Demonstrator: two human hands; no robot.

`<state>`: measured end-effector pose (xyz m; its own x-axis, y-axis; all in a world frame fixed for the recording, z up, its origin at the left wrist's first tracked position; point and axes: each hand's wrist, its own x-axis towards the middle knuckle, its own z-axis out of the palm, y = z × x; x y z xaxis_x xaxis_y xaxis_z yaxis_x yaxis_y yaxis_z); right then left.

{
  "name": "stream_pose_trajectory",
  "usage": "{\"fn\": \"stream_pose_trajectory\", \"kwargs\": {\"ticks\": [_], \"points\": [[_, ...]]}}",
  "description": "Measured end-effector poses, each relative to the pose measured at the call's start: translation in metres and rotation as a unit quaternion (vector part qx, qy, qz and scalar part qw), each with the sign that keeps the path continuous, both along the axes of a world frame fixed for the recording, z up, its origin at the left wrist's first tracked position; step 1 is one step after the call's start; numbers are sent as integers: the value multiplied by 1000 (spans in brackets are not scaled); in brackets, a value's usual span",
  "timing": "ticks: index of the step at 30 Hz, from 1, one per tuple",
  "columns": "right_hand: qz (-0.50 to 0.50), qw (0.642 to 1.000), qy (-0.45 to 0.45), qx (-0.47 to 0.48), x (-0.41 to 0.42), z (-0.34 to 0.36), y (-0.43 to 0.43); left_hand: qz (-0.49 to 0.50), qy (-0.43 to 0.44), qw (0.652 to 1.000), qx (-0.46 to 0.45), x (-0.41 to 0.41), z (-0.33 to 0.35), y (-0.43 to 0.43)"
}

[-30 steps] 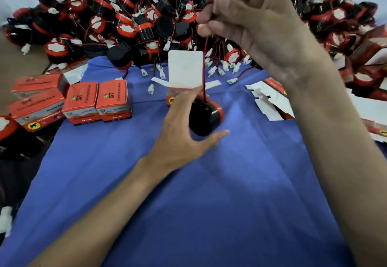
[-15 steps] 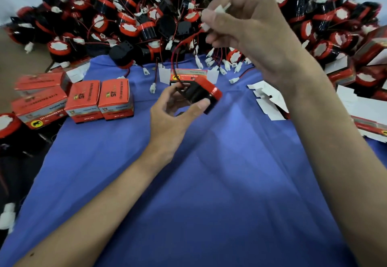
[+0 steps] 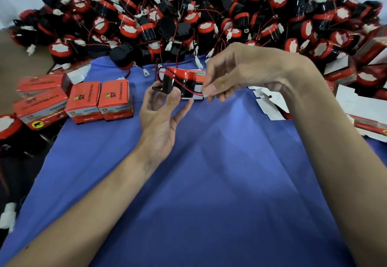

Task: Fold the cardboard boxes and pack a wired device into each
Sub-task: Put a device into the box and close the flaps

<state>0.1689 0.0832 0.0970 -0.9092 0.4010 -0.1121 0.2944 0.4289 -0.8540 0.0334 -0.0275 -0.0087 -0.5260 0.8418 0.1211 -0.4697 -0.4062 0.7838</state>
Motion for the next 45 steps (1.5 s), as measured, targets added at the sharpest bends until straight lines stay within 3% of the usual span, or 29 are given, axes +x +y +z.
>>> {"fn": "stream_pose_trajectory", "kwargs": {"ticks": [3, 7, 12, 16, 19, 21, 24, 25, 27, 30, 38, 45], "points": [[6, 1000, -13, 9, -5, -5, 0, 13, -19, 1000, -2, -1, 0, 1], [-60, 997, -26, 43, -7, -9, 7, -6, -51, 999, 8, -5, 2, 1], [-91, 990, -37, 105, -15, -19, 4, -29, -7, 1000, 2, -3, 2, 1], [-146, 982, 12, 121, -24, -26, 1, -1, 21, 1000, -9, -5, 0, 2], [-146, 982, -15, 123, -31, -30, -2, 30, 32, 999, -17, -3, 0, 2], [-173, 962, -29, 210, -36, -30, -6, 74, 41, 996, -35, -2, -2, 2], [-240, 895, 32, 375, -38, -21, -14, 172, 95, 977, -78, -5, -5, 3], [-255, 890, 39, 377, -37, -17, -15, 204, 115, 968, -87, -6, -5, 4], [-249, 912, -12, 326, -36, -14, -18, 243, 128, 957, -90, -7, -2, 6], [-199, 942, -93, 254, -42, -21, -26, 237, 148, 956, -92, -6, -3, 5], [-189, 965, -55, 174, -45, -25, -22, 159, 273, 948, -43, 5, -8, 6], [-130, 975, -22, 181, -43, -29, -18, 106, 283, 952, -41, 5, -14, 5]]}}
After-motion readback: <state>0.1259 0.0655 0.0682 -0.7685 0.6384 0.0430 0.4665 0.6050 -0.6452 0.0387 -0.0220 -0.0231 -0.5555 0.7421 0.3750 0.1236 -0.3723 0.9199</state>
